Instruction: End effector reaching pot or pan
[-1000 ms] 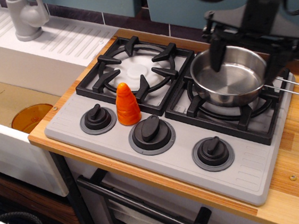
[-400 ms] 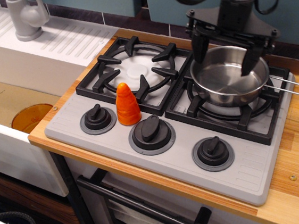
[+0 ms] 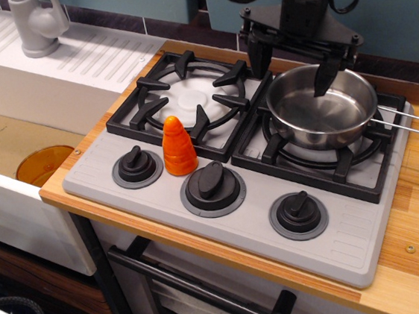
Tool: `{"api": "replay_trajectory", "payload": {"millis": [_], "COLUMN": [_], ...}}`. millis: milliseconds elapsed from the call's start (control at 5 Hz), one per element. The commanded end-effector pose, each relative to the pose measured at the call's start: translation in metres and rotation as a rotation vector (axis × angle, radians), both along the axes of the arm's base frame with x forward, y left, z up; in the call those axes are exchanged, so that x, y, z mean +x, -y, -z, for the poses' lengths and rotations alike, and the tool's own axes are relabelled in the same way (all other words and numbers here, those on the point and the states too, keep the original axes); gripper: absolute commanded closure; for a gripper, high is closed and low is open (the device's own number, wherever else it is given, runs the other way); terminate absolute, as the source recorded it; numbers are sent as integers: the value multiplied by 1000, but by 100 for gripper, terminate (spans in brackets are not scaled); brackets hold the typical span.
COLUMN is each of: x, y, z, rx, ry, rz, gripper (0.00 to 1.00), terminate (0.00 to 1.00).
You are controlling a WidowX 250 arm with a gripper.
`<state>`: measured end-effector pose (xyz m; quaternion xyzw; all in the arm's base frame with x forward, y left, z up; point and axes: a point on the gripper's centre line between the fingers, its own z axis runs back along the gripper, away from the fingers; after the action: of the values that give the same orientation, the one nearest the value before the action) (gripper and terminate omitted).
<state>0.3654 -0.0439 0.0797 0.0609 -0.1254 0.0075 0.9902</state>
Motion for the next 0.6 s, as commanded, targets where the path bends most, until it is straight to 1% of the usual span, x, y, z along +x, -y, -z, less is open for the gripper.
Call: {"api": "replay_trajectory", "payload": {"millis": [0,200,400], "x": [22,20,18], "y": [-13,-7,-1], "z": [-7,13,23], "rx": [14,21,-10], "ry": [73,109,116], "rz": [16,10,7], "gripper": [0,0,0], "terminate": [0,0,0]}}
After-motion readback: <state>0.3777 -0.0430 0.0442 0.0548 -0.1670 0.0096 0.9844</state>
